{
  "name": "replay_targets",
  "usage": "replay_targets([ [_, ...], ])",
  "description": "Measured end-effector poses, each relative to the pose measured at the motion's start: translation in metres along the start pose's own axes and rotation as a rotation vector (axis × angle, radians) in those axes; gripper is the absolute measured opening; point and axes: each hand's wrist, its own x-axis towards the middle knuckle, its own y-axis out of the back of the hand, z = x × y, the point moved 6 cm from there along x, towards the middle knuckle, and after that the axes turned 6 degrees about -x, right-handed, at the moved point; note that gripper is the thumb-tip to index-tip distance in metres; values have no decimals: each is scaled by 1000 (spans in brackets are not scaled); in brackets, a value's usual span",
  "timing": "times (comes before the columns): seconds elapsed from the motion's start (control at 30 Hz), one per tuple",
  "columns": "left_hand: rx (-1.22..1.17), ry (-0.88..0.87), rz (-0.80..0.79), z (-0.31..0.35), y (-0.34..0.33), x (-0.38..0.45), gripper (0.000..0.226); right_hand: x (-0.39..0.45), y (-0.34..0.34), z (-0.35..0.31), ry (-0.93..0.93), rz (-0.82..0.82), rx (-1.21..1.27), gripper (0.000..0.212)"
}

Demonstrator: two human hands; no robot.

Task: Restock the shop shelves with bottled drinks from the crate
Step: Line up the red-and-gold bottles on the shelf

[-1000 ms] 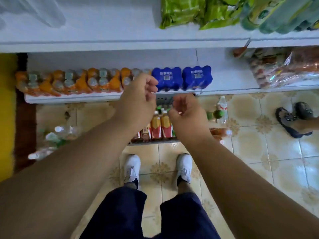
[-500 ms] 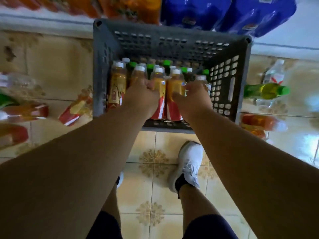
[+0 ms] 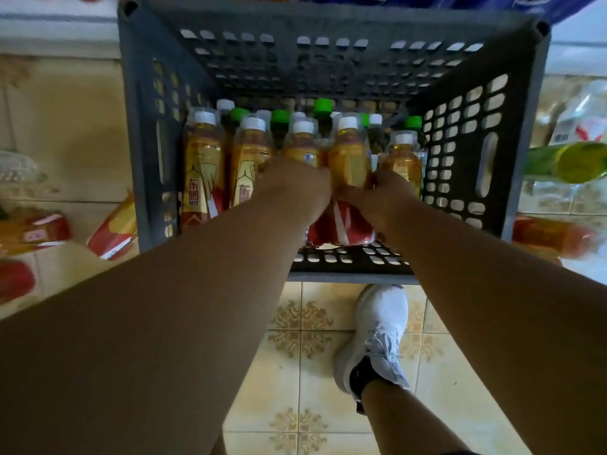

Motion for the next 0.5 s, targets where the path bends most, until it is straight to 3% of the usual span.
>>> replay_targets([
  [0.13, 260, -54, 99, -13, -13, 0, 59, 0, 4, 9, -72, -145, 377, 69],
  [0.27, 400, -108, 198, -14, -31, -1, 82, 6, 13, 13, -68, -156, 438, 67],
  [0.37, 228, -77, 188, -19, -41, 4, 88, 8, 17, 19, -59, -184, 448, 51],
  [0.5, -161, -46, 108, -23, -27, 9, 69, -3, 17, 25, -67, -305, 558, 36],
])
